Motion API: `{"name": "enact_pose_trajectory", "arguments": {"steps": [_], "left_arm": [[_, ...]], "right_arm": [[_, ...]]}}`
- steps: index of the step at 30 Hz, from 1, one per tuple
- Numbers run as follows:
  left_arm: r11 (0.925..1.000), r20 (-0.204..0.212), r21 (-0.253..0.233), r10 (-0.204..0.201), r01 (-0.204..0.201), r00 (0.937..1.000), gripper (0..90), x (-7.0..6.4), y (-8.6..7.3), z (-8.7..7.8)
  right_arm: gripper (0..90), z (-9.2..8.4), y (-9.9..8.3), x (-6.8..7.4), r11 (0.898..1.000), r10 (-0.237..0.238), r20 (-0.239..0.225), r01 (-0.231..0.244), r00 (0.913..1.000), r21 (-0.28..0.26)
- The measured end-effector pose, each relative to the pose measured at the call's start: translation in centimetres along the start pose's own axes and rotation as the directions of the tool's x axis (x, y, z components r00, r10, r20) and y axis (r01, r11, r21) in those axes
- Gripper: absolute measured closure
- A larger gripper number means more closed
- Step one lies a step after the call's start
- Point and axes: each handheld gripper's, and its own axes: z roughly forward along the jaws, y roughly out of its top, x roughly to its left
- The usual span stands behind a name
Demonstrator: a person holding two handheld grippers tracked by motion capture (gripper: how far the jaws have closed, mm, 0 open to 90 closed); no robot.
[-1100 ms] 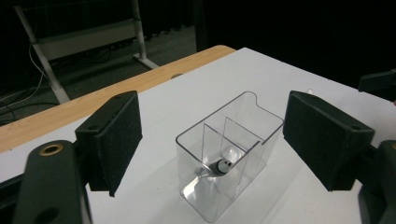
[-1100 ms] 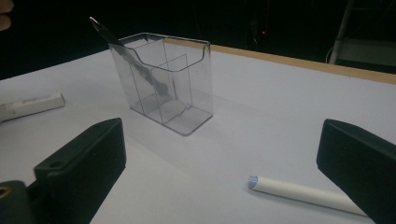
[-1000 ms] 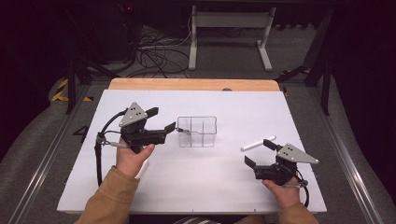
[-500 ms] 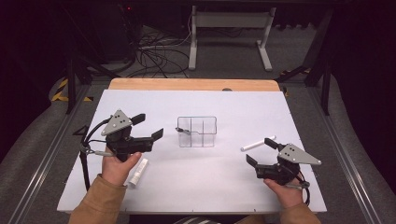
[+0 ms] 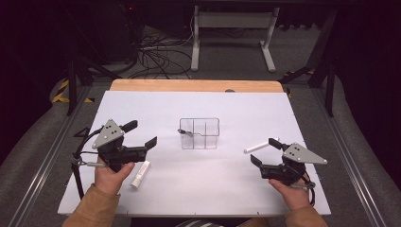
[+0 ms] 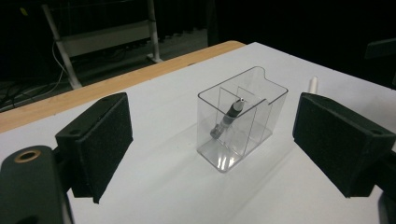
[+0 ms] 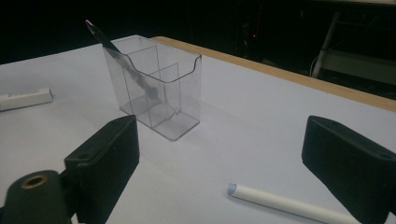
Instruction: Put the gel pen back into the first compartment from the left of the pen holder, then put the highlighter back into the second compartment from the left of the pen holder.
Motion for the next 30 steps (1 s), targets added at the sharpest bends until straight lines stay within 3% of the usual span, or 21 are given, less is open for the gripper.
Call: {"name": "enact_pose_trajectory", "arguments": {"steps": [5, 9, 11, 18, 21, 24, 30], "left_arm": [[1.0, -0.002, 0.006, 0.0, 0.0, 1.0, 12.5, 0.0, -0.7, -0.3], [0.9988, 0.013, 0.001, -0.049, 0.049, 0.9987, 12.5, 0.6, -1.3, -0.6], [0.9983, 0.0, 0.002, -0.059, 0.059, 0.9983, 12.5, 0.8, -1.7, -0.9], [0.9999, -0.051, -0.006, -0.016, 0.016, 0.9986, 12.6, 0.7, -2.3, -1.6], [0.9997, -0.054, 0.0, -0.023, 0.023, 0.9983, 12.6, 0.8, -2.6, -1.7], [0.9994, -0.054, 0.001, -0.035, 0.035, 0.9979, 12.6, 1.1, -2.9, -1.8], [0.9992, -0.063, -0.005, -0.04, 0.039, 0.9973, 12.6, 1.2, -3.0, -2.0]], "right_arm": [[14.0, -0.1, 0.2, -0.1, 1.0, -0.006, 0.004, 0.006, 1.0, 0.012], [16.5, -0.2, 0.4, -0.1, 1.0, -0.014, 0.006, 0.014, 0.9999, 0.019], [16.7, -0.1, 0.5, -0.2, 1.0, -0.019, 0.008, 0.019, 0.9998, 0.02], [17.2, -0.2, 0.8, -0.5, 0.999, 0.0, 0.0, 0.0, 1.0, 0.033], [23.6, -0.3, 1.0, -0.8, 0.999, 0.0, -0.018, 0.001, 0.9998, 0.05], [23.5, -0.3, 1.2, -1.1, 0.998, 0.012, -0.034, -0.01, 0.9993, 0.067], [22.5, -0.1, 1.4, -1.7, 0.997, 0.017, -0.021, -0.016, 0.9996, 0.078]]}}
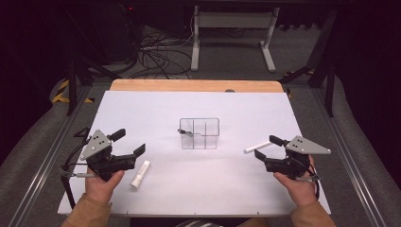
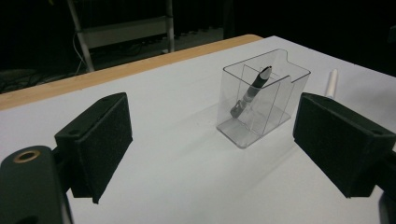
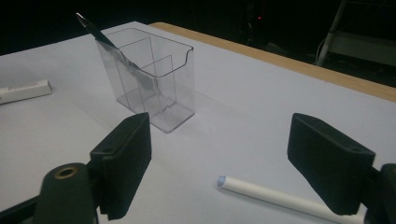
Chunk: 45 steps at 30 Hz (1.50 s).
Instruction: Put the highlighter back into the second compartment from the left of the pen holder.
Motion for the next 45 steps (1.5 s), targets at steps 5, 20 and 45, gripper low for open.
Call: {"name": "enact_pose_trajectory", "arguments": {"steps": [5, 20, 45], "left_arm": [[1.0, -0.005, 0.004, -0.002, 0.002, 1.0, 12.6, 0.0, -0.1, 0.1], [0.9999, -0.03, -0.014, -0.001, 0.0, 0.9995, 12.6, 0.2, -0.4, -0.5], [0.9999, -0.054, -0.007, -0.01, 0.009, 0.9985, 12.6, 0.6, -1.1, -1.1]], "right_arm": [[22.9, 0.1, 0.4, -0.7, 1.0, 0.008, 0.009, -0.008, 0.9999, 0.003], [30.9, 1.1, 2.6, -2.0, 0.993, -0.059, -0.005, 0.059, 0.9983, 0.105], [38.1, 3.5, 5.2, -3.7, 0.92, -0.163, -0.106, 0.19, 0.9809, 0.343]]}}
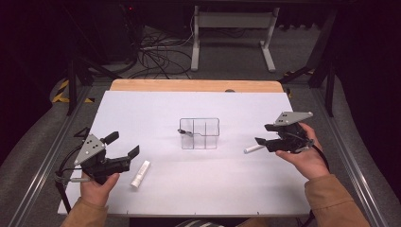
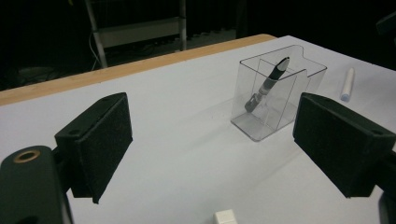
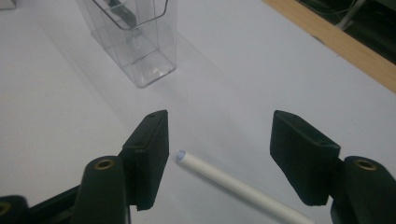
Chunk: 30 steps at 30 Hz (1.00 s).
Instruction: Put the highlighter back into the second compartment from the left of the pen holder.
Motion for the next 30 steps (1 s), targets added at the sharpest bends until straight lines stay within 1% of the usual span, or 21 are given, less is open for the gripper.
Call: {"name": "enact_pose_trajectory", "arguments": {"steps": [1, 3, 6, 9, 10, 11, 12, 13, 14, 15, 17, 18, 19, 21, 22, 23, 25, 27, 28, 29, 30], "left_arm": [[1.0, -0.001, 0.001, 0.001, -0.001, 1.0, 12.6, 0.0, 0.0, -0.1], [1.0, -0.004, 0.0, -0.001, 0.001, 1.0, 12.6, 0.0, -0.1, -0.1], [1.0, -0.008, 0.0, -0.001, 0.001, 1.0, 12.6, 0.0, -0.1, -0.3], [1.0, -0.01, -0.001, -0.003, 0.003, 0.9999, 12.6, 0.1, -0.2, -0.4], [1.0, -0.01, -0.001, -0.003, 0.003, 0.9999, 12.6, 0.1, -0.2, -0.4], [1.0, -0.01, 0.0, -0.004, 0.004, 0.9999, 12.6, 0.1, -0.2, -0.4], [1.0, -0.011, 0.002, -0.004, 0.004, 0.9999, 12.6, 0.1, -0.3, -0.3], [1.0, -0.013, 0.004, -0.004, 0.004, 0.9999, 12.6, 0.1, -0.3, -0.3], [1.0, -0.014, 0.004, -0.004, 0.005, 0.9999, 12.6, 0.1, -0.3, -0.3], [1.0, -0.014, 0.004, -0.005, 0.005, 0.9999, 12.6, 0.1, -0.3, -0.3], [1.0, -0.013, 0.004, -0.005, 0.005, 0.9999, 12.7, 0.1, -0.3, -0.3], [1.0, -0.013, 0.004, -0.005, 0.005, 0.9999, 12.7, 0.1, -0.3, -0.4], [1.0, -0.013, 0.004, -0.004, 0.004, 0.9999, 12.7, 0.2, -0.3, -0.4], [1.0, -0.015, 0.004, -0.004, 0.004, 0.9999, 12.8, 0.2, -0.3, -0.4], [1.0, -0.014, 0.004, -0.005, 0.005, 0.9999, 12.9, 0.2, -0.3, -0.4], [1.0, -0.014, 0.004, -0.005, 0.005, 0.9999, 12.9, 0.2, -0.3, -0.4], [1.0, -0.015, 0.006, -0.005, 0.005, 0.9999, 12.9, 0.2, -0.3, -0.4], [1.0, -0.014, 0.007, -0.005, 0.005, 0.9999, 12.9, 0.2, -0.4, -0.4], [1.0, -0.014, 0.008, -0.005, 0.005, 0.9999, 12.9, 0.2, -0.4, -0.4], [1.0, -0.014, 0.008, -0.004, 0.005, 0.9999, 12.9, 0.2, -0.4, -0.4], [1.0, -0.014, 0.008, -0.004, 0.004, 0.9999, 12.9, 0.2, -0.4, -0.4]], "right_arm": [[38.1, 0.2, 0.1, -0.1, 1.0, -0.018, -0.006, 0.018, 0.9998, 0.022], [38.1, 0.5, 0.2, -0.3, 0.999, -0.019, -0.016, 0.02, 0.9997, 0.042], [38.0, 0.8, 0.4, -0.6, 0.999, -0.01, -0.029, 0.011, 0.9995, 0.053], [38.1, 0.9, 0.4, -0.8, 0.999, -0.007, -0.028, 0.008, 0.9996, 0.049], [38.2, 1.0, 0.4, -1.0, 0.999, -0.005, -0.034, 0.007, 0.9994, 0.053], [38.2, 1.1, 0.4, -1.1, 0.998, 0.009, -0.044, -0.007, 0.999, 0.059], [38.1, 1.2, 0.5, -1.2, 0.997, 0.014, -0.053, -0.01, 0.9985, 0.075], [37.7, 1.2, 0.5, -1.3, 0.997, 0.006, -0.048, -0.002, 0.9988, 0.082], [37.4, 1.3, 0.6, -1.3, 0.996, -0.011, -0.051, 0.016, 0.9986, 0.087], [37.5, 1.4, 0.6, -1.4, 0.995, -0.011, -0.055, 0.016, 0.9984, 0.095], [38.7, 1.6, 0.7, -1.4, 0.993, -0.027, -0.053, 0.033, 0.9982, 0.115], [39.0, 1.8, 0.8, -1.6, 0.988, -0.065, -0.063, 0.073, 0.9959, 0.136], [39.5, 1.9, 0.9, -1.7, 0.982, -0.093, -0.068, 0.103, 0.9934, 0.16], [39.6, 2.3, 1.0, -1.8, 0.969, -0.139, -0.072, 0.151, 0.9876, 0.194], [39.6, 2.5, 1.0, -1.8, 0.964, -0.151, -0.07, 0.162, 0.9861, 0.209], [39.6, 2.7, 1.1, -1.9, 0.962, -0.154, -0.081, 0.168, 0.9847, 0.216], [40.2, 2.9, 1.1, -2.1, 0.952, -0.176, -0.1, 0.195, 0.9794, 0.238], [41.0, 3.3, 1.2, -2.1, 0.944, -0.182, -0.105, 0.204, 0.9777, 0.259], [41.3, 3.4, 1.2, -2.2, 0.936, -0.201, -0.112, 0.225, 0.973, 0.271], [41.9, 3.5, 1.3, -2.2, 0.932, -0.203, -0.115, 0.227, 0.9725, 0.281], [42.8, 3.7, 1.3, -2.3, 0.927, -0.215, -0.124, 0.243, 0.9687, 0.286]]}}
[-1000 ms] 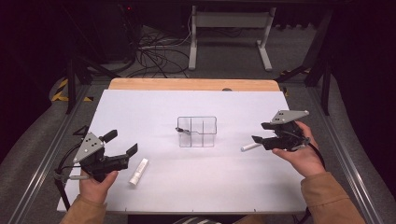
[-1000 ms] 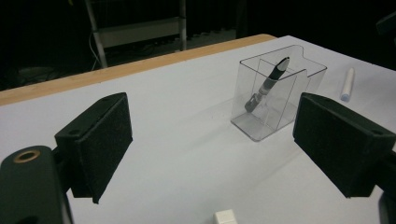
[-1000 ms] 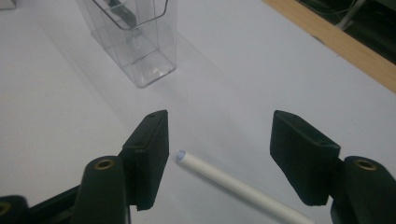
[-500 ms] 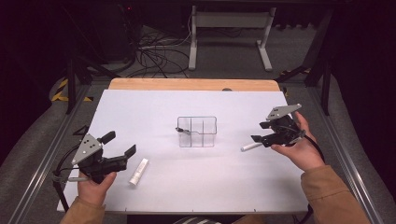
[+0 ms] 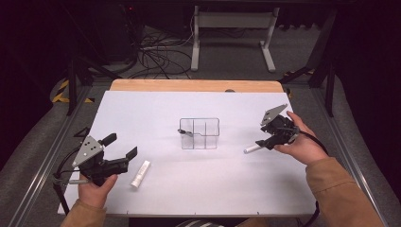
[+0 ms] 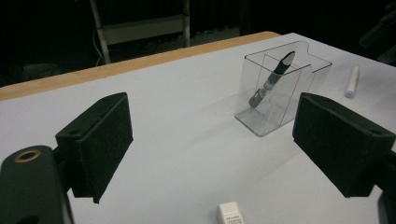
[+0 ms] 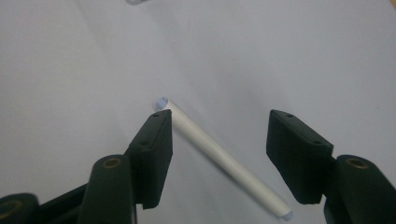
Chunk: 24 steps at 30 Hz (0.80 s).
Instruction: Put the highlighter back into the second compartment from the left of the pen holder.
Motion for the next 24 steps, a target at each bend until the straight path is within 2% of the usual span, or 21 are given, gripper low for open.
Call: {"name": "enact_pose_trajectory", "arguments": {"steps": [5, 9, 13, 15, 17, 20, 24], "left_arm": [[1.0, 0.002, 0.001, -0.002, 0.002, 1.0, 12.9, 0.0, -0.1, 0.0], [1.0, 0.002, 0.0, -0.001, 0.001, 1.0, 13.0, 0.0, -0.1, 0.0], [1.0, 0.001, 0.001, 0.0, 0.0, 1.0, 13.0, 0.1, -0.1, 0.0], [1.0, 0.001, 0.001, 0.0, 0.0, 1.0, 13.0, 0.1, -0.1, 0.0], [1.0, 0.001, 0.001, 0.001, -0.001, 1.0, 12.9, 0.1, -0.1, 0.0], [0.9999, 0.002, 0.007, 0.007, -0.007, 1.0, 12.9, 0.2, -0.1, -0.1], [0.9999, 0.002, 0.008, 0.007, -0.007, 1.0, 13.0, 0.1, -0.1, -0.1]], "right_arm": [[44.0, 0.4, 0.2, -0.4, 0.998, -0.042, -0.015, 0.042, 0.999, 0.046], [45.1, 0.7, 0.4, -0.6, 0.991, -0.1, -0.034, 0.102, 0.9945, 0.087], [46.2, 1.2, 0.5, -0.6, 0.984, -0.133, -0.062, 0.139, 0.9892, 0.111], [46.5, 1.4, 0.6, -0.6, 0.982, -0.132, -0.07, 0.14, 0.9888, 0.128], [46.7, 1.6, 0.6, -0.7, 0.98, -0.141, -0.081, 0.151, 0.9867, 0.133], [47.5, 1.6, 0.6, -0.6, 0.983, -0.128, -0.087, 0.138, 0.988, 0.124], [48.4, 1.8, 0.4, -0.8, 0.979, -0.156, -0.103, 0.168, 0.9823, 0.118]]}}
